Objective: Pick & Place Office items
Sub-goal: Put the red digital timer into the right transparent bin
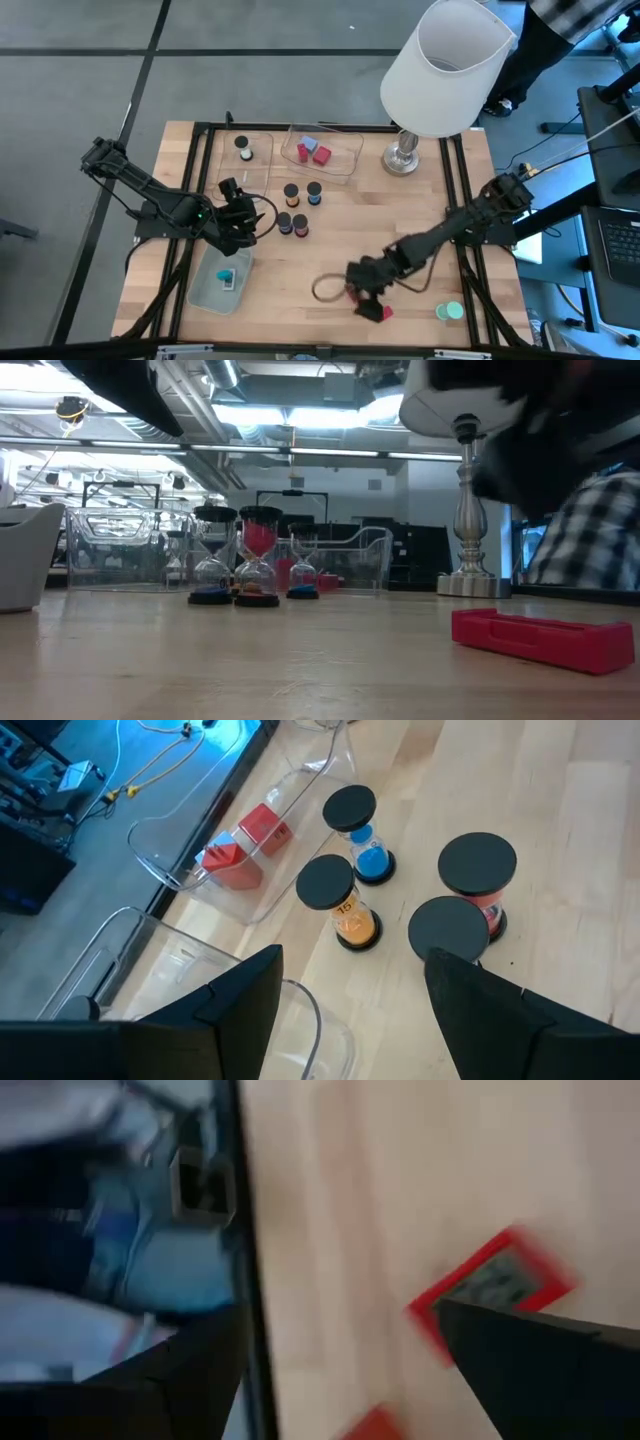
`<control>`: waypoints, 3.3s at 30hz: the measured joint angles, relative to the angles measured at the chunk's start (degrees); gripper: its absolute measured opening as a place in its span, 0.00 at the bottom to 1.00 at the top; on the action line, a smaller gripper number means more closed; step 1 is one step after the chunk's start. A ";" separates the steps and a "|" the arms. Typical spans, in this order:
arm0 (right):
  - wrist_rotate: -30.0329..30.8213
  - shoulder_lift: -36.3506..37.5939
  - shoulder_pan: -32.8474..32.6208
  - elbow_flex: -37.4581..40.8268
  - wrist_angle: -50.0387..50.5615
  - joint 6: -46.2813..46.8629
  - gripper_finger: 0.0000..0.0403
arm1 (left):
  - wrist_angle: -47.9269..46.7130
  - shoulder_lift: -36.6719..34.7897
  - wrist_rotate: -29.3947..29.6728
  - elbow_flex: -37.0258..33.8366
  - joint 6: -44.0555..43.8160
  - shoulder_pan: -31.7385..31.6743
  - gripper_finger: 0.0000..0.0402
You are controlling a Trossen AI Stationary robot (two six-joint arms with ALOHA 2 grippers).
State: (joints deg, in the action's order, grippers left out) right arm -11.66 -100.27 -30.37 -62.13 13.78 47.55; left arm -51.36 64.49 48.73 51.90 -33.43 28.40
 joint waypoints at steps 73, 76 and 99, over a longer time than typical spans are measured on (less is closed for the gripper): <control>33.54 0.79 -14.72 0.04 20.91 -5.72 0.30 | 0.43 0.02 7.12 0.00 -16.83 0.00 0.60; 42.24 4.04 -11.09 0.04 23.65 -0.09 0.30 | 0.44 0.02 10.00 0.00 -16.85 0.00 0.60; 33.77 6.99 42.58 -0.09 -5.43 -18.02 0.30 | 0.27 0.02 22.40 0.00 -10.75 -0.02 0.60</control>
State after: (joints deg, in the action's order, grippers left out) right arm 22.11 -93.28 12.20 -62.22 8.34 29.53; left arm -51.09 64.51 71.13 51.90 -44.18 28.38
